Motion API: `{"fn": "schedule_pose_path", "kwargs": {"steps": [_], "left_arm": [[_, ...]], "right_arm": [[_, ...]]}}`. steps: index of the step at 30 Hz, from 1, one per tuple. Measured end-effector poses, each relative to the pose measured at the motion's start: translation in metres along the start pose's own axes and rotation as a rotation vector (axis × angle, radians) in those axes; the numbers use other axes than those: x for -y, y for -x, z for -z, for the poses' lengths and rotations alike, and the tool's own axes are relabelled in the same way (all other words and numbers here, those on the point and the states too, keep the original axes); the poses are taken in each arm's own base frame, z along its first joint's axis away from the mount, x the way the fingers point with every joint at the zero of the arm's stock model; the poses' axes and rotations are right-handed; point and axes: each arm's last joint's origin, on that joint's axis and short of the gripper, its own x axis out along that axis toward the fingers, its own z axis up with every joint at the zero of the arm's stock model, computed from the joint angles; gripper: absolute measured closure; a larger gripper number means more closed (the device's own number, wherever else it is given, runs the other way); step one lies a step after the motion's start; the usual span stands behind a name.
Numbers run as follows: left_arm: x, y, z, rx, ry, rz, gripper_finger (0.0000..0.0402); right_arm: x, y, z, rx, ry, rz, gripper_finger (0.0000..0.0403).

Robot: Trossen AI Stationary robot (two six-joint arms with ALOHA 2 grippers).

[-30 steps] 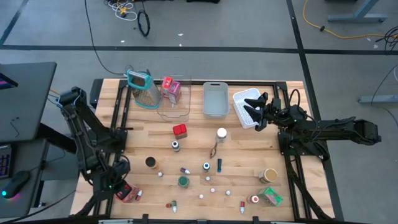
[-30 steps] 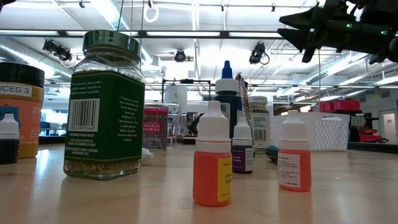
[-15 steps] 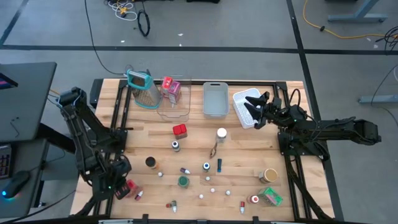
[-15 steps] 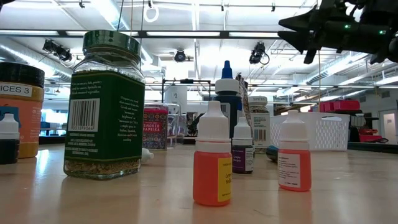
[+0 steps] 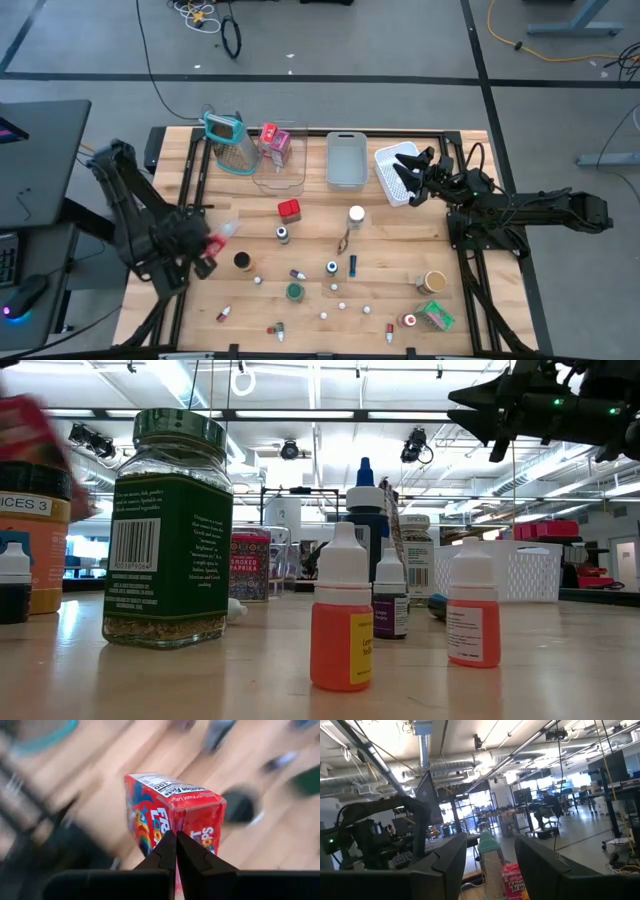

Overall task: Pick & Place Kitchen Items
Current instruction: Put the red cereal box into the transparent bin

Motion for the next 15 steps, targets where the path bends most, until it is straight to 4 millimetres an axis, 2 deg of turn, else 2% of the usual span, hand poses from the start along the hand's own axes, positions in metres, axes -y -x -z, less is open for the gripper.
{"fn": "schedule_pose_path", "kwargs": {"steps": [4, 8, 15], "left_arm": [[-0.001, -0.01, -0.021, 0.139, -0.087, -0.062, 0.0396], [-0.006, -0.021, -0.044, 0.255, -0.1, -0.171, 0.0394], [-0.016, -0.042, -0.085, 0.352, -0.027, -0.337, 0.0396]], "right_arm": [[0.0, 0.0, 0.0, 0.002, 0.0, 0.0, 0.0224], [0.0, 0.0, 0.0, 0.002, -0.007, -0.001, 0.0224], [0.0, 0.0, 0.0, 0.004, -0.02, -0.002, 0.0224]]}}
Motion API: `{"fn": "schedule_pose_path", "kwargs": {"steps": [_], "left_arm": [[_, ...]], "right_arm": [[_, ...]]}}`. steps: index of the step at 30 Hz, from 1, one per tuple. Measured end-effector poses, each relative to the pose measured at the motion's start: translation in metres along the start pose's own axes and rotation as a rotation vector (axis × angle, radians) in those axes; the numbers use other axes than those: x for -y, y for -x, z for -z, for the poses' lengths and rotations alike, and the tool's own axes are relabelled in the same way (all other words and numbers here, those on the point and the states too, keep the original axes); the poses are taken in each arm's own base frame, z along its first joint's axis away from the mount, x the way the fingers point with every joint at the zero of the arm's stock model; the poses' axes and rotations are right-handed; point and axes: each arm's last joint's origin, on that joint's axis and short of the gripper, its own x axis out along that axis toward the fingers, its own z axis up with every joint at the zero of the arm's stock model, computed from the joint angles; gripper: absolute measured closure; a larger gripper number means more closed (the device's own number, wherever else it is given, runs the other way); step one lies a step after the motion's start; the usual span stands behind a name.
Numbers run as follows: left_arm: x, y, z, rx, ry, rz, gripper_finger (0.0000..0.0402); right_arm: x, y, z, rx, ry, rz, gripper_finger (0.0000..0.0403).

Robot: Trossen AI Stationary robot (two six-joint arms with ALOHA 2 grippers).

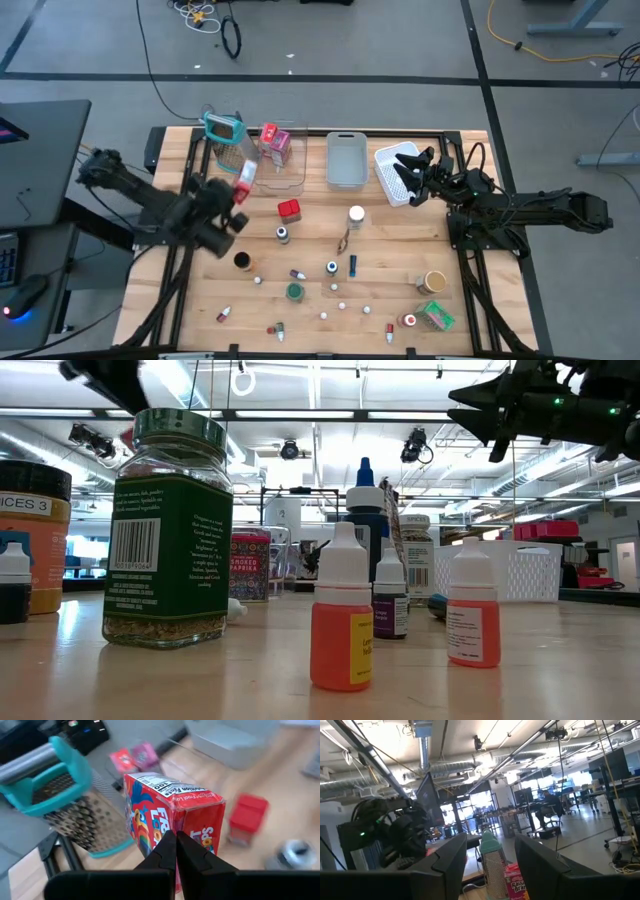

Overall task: Pick & Place Kitchen Items
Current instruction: Put the red cereal box into the transparent bin

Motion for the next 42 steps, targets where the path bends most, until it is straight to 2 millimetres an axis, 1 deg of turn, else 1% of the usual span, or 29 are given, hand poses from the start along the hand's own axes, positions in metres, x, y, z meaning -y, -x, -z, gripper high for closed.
{"fn": "schedule_pose_path", "kwargs": {"steps": [3, 7, 12, 16, 21, 26, 32, 37, 42], "left_arm": [[0.0, -0.015, -0.012, -0.002, 0.069, -0.038, 0.0394], [0.003, -0.036, -0.032, -0.015, 0.161, -0.024, 0.0394], [-0.003, -0.062, -0.054, -0.072, 0.166, 0.034, 0.0395], [-0.01, -0.083, -0.063, -0.117, 0.188, 0.035, 0.0393], [-0.016, -0.105, -0.064, -0.208, 0.195, 0.004, 0.0395], [-0.01, -0.125, -0.062, -0.273, 0.191, -0.018, 0.0391], [0.002, -0.144, -0.06, -0.346, 0.243, 0.019, 0.0391], [0.008, -0.162, -0.052, -0.416, 0.267, -0.036, 0.0382], [0.006, -0.172, -0.05, -0.43, 0.281, -0.102, 0.0365]], "right_arm": [[0.0, 0.0, 0.0, 0.0, -0.003, 0.0, 0.0224], [0.0, 0.0, 0.0, 0.0, -0.003, 0.0, 0.0224], [0.0, 0.0, 0.0, -0.001, -0.003, 0.0, 0.0224], [0.0, 0.0, 0.0, 0.0, -0.003, 0.0, 0.0224], [0.0, 0.0, 0.0, 0.004, -0.027, -0.004, 0.0224], [0.0, 0.0, -0.001, 0.009, -0.034, -0.013, 0.0224], [-0.001, 0.0, 0.0, 0.006, -0.038, -0.013, 0.0224], [-0.001, -0.001, 0.0, 0.007, -0.056, -0.014, 0.0224], [0.0, -0.001, 0.0, 0.005, -0.057, -0.013, 0.0224]]}}
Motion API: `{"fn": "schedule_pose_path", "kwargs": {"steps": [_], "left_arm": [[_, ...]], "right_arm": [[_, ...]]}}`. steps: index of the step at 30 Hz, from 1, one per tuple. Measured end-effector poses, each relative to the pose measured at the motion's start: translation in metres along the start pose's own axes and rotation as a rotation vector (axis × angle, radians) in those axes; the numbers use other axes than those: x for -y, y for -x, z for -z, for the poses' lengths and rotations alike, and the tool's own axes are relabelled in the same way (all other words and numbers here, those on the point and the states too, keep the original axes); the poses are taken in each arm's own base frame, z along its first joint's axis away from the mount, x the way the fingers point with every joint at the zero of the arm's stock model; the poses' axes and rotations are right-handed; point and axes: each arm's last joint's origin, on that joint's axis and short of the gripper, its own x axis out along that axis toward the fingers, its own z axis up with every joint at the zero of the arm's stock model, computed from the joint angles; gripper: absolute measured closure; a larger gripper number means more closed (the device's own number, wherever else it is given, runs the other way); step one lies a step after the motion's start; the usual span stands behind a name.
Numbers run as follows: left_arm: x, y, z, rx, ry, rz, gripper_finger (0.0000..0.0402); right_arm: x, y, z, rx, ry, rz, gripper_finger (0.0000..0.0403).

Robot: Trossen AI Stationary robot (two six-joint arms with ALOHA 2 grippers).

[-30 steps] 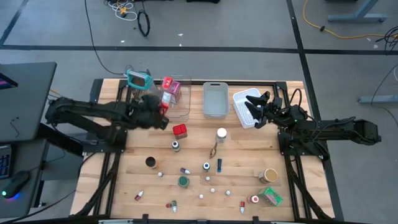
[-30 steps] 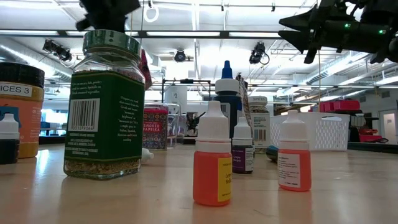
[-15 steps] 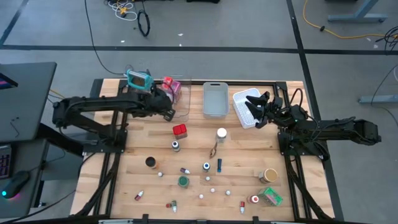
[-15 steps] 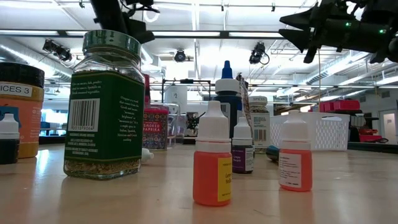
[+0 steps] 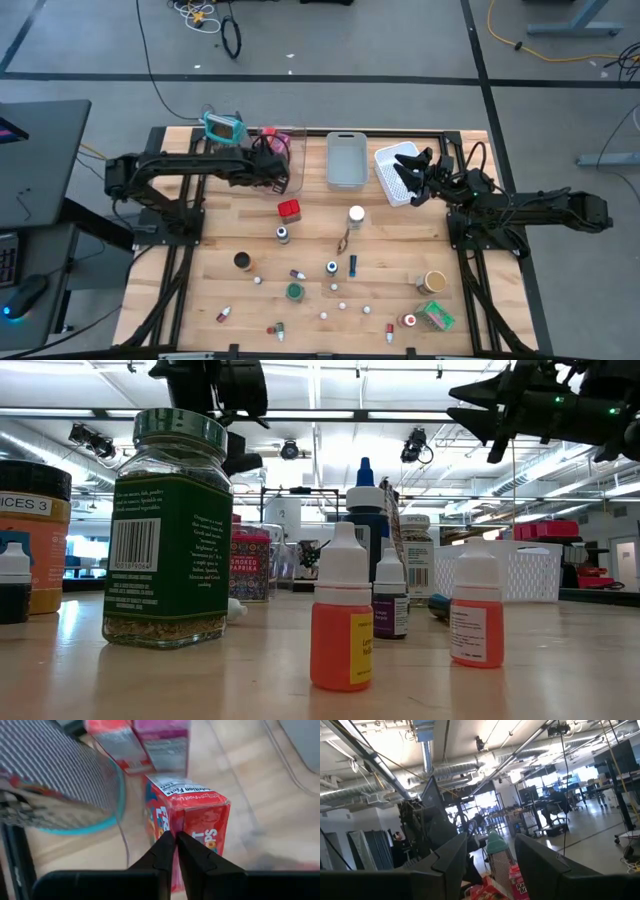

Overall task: Pick & Place Kitchen Items
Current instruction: Put the red cereal box into the transparent bin, then put the green cereal box into the transparent bin

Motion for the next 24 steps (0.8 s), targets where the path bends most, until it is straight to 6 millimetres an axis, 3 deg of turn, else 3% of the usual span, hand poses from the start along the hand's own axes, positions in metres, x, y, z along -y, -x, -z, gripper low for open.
{"fn": "schedule_pose_path", "kwargs": {"steps": [15, 24], "left_arm": [[-0.018, -0.006, -0.008, 0.041, 0.011, -0.156, 0.0277], [-0.026, -0.012, -0.017, 0.07, 0.037, -0.199, 0.0269]], "right_arm": [[0.0, 0.0, 0.0, 0.0, 0.004, 0.003, 0.0224], [0.0, 0.0, 0.0, 0.0, 0.005, 0.004, 0.0224]]}}
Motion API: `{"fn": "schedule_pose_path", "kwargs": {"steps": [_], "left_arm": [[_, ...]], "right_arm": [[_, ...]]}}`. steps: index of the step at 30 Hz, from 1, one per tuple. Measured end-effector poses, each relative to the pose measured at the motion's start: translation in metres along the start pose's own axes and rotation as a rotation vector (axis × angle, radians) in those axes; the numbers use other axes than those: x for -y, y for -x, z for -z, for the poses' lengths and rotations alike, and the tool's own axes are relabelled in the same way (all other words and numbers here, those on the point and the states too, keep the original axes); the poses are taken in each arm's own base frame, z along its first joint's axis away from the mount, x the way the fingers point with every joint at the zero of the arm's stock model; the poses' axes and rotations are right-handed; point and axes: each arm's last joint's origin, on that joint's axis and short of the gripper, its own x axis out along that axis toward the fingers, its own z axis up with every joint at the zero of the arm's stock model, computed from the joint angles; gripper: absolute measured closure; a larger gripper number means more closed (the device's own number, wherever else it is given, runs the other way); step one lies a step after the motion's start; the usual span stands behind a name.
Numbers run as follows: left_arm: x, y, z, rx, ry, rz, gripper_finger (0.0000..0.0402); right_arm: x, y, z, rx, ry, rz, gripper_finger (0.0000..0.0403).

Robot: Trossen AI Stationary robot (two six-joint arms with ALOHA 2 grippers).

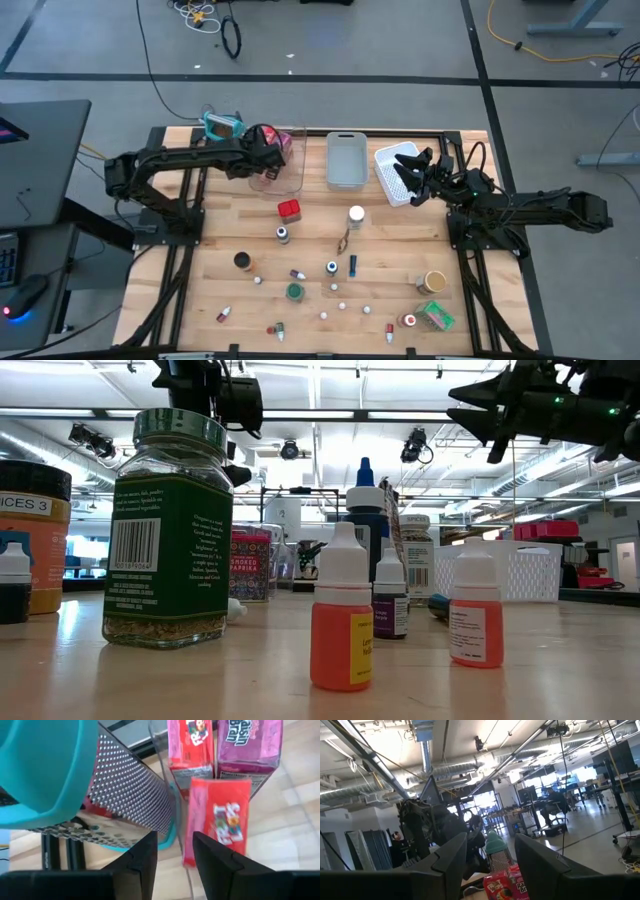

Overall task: Pick & Place Kitchen Items
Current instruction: Put the green cereal box into the transparent bin

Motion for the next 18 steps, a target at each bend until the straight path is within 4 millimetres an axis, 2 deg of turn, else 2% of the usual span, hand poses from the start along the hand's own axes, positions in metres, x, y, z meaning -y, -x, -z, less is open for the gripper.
{"fn": "schedule_pose_path", "kwargs": {"steps": [10, 14, 18], "left_arm": [[0.004, 0.007, 0.001, 0.028, -0.148, 0.012, 0.0285], [0.001, 0.022, 0.005, 0.08, -0.16, 0.027, 0.0286], [-0.006, 0.046, 0.009, 0.201, -0.15, 0.043, 0.0283]], "right_arm": [[0.0, 0.0, 0.0, -0.001, 0.001, 0.0, 0.0224], [0.0, 0.0, 0.001, -0.011, 0.028, 0.002, 0.0224], [0.001, 0.0, 0.002, -0.022, 0.056, 0.005, 0.0224]]}}
